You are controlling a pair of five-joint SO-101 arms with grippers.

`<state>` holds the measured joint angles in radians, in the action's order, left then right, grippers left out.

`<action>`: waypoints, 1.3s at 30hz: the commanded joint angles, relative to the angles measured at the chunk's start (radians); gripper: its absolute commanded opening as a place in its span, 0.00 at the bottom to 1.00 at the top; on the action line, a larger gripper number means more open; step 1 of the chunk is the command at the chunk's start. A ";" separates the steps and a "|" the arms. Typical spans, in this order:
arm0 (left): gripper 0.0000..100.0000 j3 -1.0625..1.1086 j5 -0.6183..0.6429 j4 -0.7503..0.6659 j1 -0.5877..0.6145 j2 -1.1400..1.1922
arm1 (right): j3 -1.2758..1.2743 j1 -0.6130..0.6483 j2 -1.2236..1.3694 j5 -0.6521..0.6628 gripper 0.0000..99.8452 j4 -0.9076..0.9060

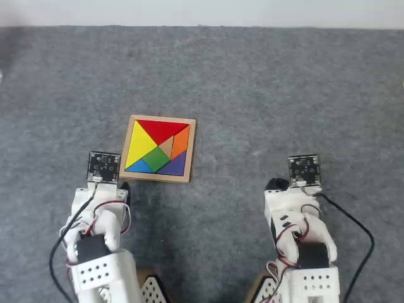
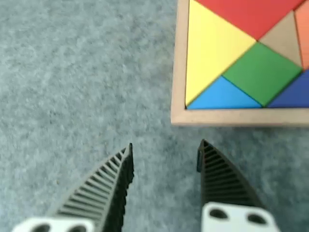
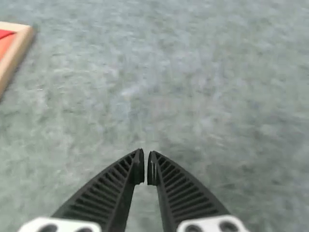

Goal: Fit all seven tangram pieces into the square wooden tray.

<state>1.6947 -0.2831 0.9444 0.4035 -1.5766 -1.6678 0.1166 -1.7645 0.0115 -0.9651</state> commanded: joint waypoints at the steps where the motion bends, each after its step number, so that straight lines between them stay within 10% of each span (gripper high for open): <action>1: 0.21 -0.005 0.008 0.124 -0.005 -0.100 | -0.017 -0.113 -0.005 0.023 0.02 -0.058; 9: 0.21 -0.010 0.008 0.319 -0.006 -0.229 | -0.017 -0.248 -0.005 0.021 0.02 -0.219; 39: 0.21 -0.012 0.008 0.324 -0.006 -0.241 | -0.017 -0.251 -0.005 0.023 0.03 -0.219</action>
<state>1.6947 -0.2831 1.2666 0.4035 -1.7975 -1.6694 -0.1227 -1.7645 0.0207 -1.1769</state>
